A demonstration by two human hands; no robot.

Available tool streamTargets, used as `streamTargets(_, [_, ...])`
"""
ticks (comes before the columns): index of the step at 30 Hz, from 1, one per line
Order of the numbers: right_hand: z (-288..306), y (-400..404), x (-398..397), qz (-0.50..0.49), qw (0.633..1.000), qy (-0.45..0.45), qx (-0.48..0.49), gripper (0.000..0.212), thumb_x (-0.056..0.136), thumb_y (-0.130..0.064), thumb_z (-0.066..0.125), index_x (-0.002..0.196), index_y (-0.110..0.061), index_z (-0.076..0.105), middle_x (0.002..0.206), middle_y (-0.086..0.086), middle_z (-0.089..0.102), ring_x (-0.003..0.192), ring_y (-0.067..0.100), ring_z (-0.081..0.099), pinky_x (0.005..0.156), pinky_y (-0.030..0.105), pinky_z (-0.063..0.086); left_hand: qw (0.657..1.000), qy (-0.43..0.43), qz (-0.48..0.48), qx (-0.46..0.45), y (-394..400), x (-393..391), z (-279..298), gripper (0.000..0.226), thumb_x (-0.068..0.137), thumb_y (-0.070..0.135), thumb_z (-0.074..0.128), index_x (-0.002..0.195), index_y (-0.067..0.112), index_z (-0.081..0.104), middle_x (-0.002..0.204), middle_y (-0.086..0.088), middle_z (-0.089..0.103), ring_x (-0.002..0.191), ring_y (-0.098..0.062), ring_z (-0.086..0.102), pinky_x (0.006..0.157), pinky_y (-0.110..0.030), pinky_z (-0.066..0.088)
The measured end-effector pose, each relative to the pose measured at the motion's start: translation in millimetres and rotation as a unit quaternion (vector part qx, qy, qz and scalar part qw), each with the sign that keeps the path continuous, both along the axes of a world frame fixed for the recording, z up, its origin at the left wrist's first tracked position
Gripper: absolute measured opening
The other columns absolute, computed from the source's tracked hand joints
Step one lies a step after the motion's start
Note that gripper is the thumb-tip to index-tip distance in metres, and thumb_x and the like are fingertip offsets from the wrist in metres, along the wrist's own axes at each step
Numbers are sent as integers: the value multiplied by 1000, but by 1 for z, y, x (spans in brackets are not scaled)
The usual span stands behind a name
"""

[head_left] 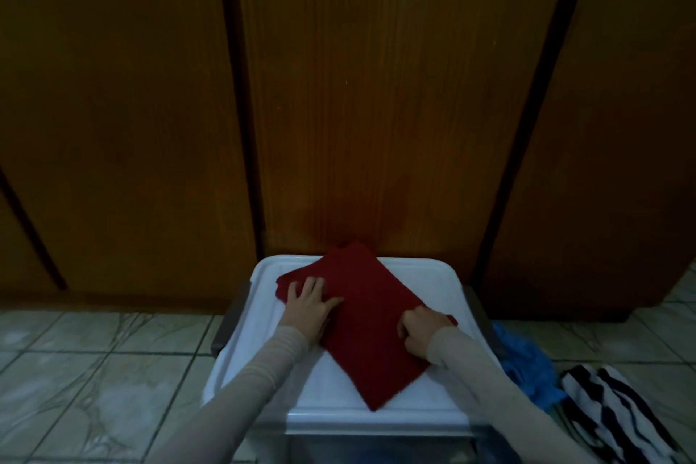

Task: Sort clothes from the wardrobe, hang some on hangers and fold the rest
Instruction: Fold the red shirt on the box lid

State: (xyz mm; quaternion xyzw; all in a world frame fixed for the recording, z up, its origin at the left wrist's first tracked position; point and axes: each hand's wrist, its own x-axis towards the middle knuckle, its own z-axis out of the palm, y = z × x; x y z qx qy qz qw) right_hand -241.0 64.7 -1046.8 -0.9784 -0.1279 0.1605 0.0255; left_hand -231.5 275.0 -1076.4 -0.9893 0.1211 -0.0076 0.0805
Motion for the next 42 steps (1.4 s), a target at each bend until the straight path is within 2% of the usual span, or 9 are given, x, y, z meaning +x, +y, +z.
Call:
streamTargets(6, [2,-3,-17,47,961,205,178,40,82,14,35,101,4,69,83,8,68,72,6,58,69,13,48,965,91,-1,-244,5,-2,-18,55,93,8,45,145,23,33,144,-4,41,132,-24,40,107,-30,33])
streamTargets(10, [-7,-23,0,106,983,30,144,54,78,19,42,115,-13,65,124,5,60,106,12,56,98,26,42,797,207,74,-563,-1,-24,1,37,91,17,59,123,1,53,114,-8,62,108,-22,58,79,-23,52])
streamTargets(16, [-28,-55,9,124,991,-39,39,56,91,-8,54,141,-29,38,150,-4,31,137,15,32,113,25,23,936,149,-5,-317,30,-42,-15,61,95,28,47,147,36,16,155,1,22,141,-15,25,115,-27,22])
streamTargets(20, [-35,-63,7,4,973,24,229,63,57,-50,82,111,-21,68,120,2,65,113,20,60,100,35,46,946,169,-55,-272,31,-42,-19,68,92,27,53,147,40,14,156,7,16,143,-11,17,118,-29,17])
streamTargets(23, [-41,-64,4,-61,959,61,270,41,77,-44,69,111,-22,67,115,-4,66,99,8,63,85,21,51,943,159,-28,-290,32,-36,-27,53,95,28,50,143,39,30,153,8,26,140,-14,26,115,-30,25])
streamTargets(26, [-56,-63,8,-124,960,51,246,26,86,-49,54,108,-37,61,121,-2,61,114,17,56,98,32,45,863,124,15,-490,17,-44,-24,33,80,40,63,109,24,68,119,-7,65,117,-28,56,101,-36,45])
streamTargets(32, [-29,-38,-4,-187,905,-13,382,47,94,-42,46,102,0,65,102,15,68,92,26,64,88,36,49,862,51,150,-481,6,-24,-15,47,100,38,37,113,1,62,115,-19,63,106,-34,58,92,-35,42])
streamTargets(38, [-32,-27,-6,-258,928,-28,269,50,103,-33,28,112,6,58,115,22,61,106,32,58,87,32,43,903,42,228,-363,-11,-16,-17,52,103,33,20,110,0,60,113,-17,63,104,-30,57,86,-32,41])
streamTargets(42, [-32,-25,-3,-276,934,-22,224,41,102,-30,30,82,-4,55,104,19,60,97,28,58,82,31,43,912,46,236,-331,-14,-10,-17,50,103,35,22,106,2,60,109,-15,63,101,-28,58,82,-32,43])
